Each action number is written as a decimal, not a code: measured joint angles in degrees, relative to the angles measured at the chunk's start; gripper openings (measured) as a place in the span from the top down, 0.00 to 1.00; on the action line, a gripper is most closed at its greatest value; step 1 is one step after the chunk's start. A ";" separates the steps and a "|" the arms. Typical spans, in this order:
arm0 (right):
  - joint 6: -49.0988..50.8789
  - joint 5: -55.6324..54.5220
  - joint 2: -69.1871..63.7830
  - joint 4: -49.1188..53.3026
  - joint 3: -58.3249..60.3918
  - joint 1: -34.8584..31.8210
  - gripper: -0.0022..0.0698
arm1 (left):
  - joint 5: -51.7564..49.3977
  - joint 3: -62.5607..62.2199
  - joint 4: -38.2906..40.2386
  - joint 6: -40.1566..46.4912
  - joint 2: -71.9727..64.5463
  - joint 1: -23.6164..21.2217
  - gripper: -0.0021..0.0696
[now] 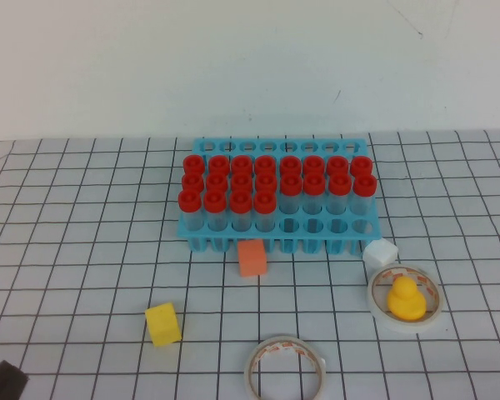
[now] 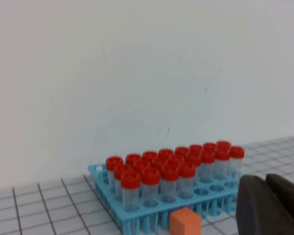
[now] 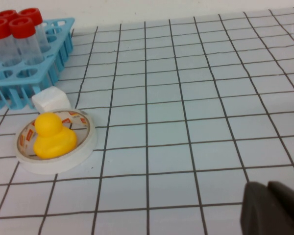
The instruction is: Place the test tubes
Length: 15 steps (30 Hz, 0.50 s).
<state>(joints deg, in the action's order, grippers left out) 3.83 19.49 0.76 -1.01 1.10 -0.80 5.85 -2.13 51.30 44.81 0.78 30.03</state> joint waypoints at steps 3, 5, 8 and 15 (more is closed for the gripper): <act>0.00 0.00 0.00 0.00 0.00 0.00 0.97 | -1.50 1.58 -17.94 -18.07 0.00 -2.43 0.97; 0.00 0.00 0.00 0.00 0.00 0.00 0.97 | -4.98 2.13 -26.49 -26.70 0.00 -5.51 0.97; 0.00 0.00 0.00 0.00 0.00 0.00 0.97 | -13.51 2.07 -37.35 -36.94 0.00 -12.65 0.97; 0.00 0.04 0.00 0.00 0.00 0.00 0.97 | -19.05 2.52 -49.47 -41.61 0.00 -27.39 0.97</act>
<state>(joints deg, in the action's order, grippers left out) 3.83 19.53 0.76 -1.01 1.10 -0.80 -13.20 0.39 1.83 3.20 0.78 2.64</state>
